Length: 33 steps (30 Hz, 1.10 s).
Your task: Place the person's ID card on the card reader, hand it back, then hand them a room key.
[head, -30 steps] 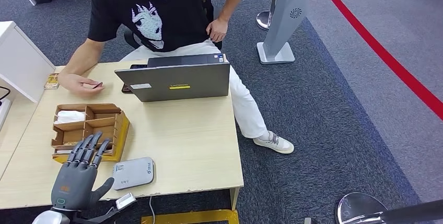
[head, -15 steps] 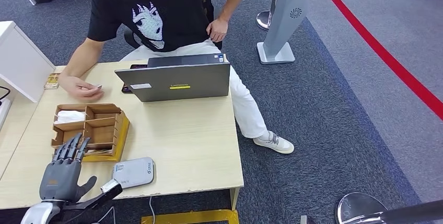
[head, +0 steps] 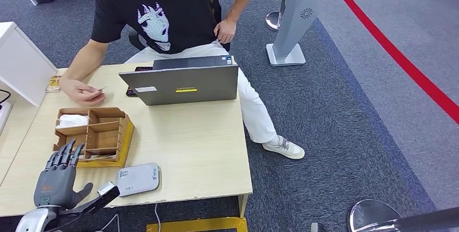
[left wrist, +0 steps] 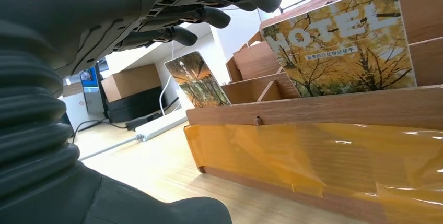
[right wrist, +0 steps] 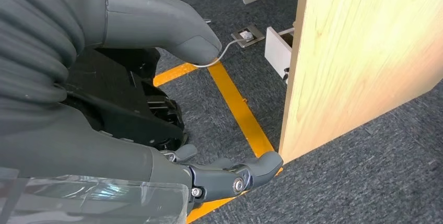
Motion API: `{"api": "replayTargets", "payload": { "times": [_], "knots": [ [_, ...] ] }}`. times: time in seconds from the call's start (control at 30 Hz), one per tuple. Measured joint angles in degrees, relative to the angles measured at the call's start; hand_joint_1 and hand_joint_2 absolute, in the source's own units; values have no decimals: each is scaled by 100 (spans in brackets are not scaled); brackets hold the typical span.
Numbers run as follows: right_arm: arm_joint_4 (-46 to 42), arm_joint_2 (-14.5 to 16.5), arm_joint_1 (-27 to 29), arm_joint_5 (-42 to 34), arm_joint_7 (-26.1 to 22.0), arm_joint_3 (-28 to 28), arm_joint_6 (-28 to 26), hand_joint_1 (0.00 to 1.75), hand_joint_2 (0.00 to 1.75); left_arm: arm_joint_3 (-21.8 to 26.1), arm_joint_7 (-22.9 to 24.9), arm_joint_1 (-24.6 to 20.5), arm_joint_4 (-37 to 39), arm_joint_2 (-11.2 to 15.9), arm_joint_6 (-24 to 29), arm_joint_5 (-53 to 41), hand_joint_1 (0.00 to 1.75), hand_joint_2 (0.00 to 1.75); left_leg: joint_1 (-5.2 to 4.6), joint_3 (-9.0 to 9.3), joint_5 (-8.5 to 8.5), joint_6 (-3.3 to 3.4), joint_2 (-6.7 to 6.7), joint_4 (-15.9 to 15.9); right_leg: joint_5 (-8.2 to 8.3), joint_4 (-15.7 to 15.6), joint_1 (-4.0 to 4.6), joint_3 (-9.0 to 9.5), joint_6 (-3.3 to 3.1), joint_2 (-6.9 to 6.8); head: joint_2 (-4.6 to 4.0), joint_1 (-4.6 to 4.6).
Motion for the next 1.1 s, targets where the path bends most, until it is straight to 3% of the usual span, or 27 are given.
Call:
{"api": "replayTargets", "payload": {
  "times": [1.1],
  "knots": [
    [0, 0, -2, 62, 14, -29, -22, 0, 175, -20, 48, -345, 101, -233, -133, -472, 0, 175, 1, 1, 0, 0, 2, 1, 1, 0, 0, -2, 0, 3, 0, 0]
  ]
}}
